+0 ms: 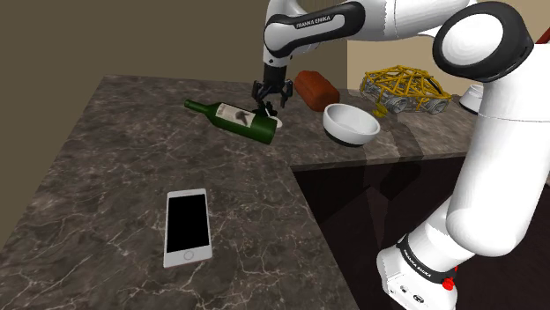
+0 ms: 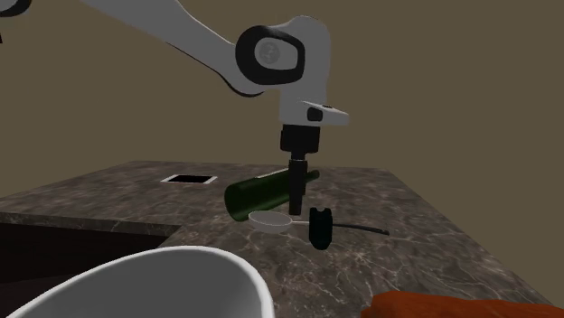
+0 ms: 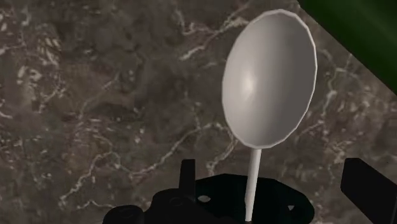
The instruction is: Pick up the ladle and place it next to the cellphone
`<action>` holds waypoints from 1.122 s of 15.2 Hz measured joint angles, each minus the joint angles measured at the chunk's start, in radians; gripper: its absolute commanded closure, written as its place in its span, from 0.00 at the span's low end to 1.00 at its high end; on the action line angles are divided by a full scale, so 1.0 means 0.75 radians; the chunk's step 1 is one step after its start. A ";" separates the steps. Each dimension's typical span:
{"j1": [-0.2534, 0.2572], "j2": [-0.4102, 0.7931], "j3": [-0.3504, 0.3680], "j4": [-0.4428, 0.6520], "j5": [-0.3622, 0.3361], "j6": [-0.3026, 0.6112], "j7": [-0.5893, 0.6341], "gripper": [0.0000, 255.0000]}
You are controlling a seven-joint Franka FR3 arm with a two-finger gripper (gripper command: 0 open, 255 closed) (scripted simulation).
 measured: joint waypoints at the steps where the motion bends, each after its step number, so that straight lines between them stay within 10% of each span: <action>1: 0.001 0.025 -0.003 0.026 -0.001 -0.003 0.008 0.00; 15: 0.000 0.095 -0.012 -0.020 -0.010 0.112 0.023 0.00; 16: 0.000 0.095 -0.012 -0.020 -0.010 0.112 0.023 1.00; 17: 0.000 0.095 -0.012 -0.020 -0.010 0.112 0.023 1.00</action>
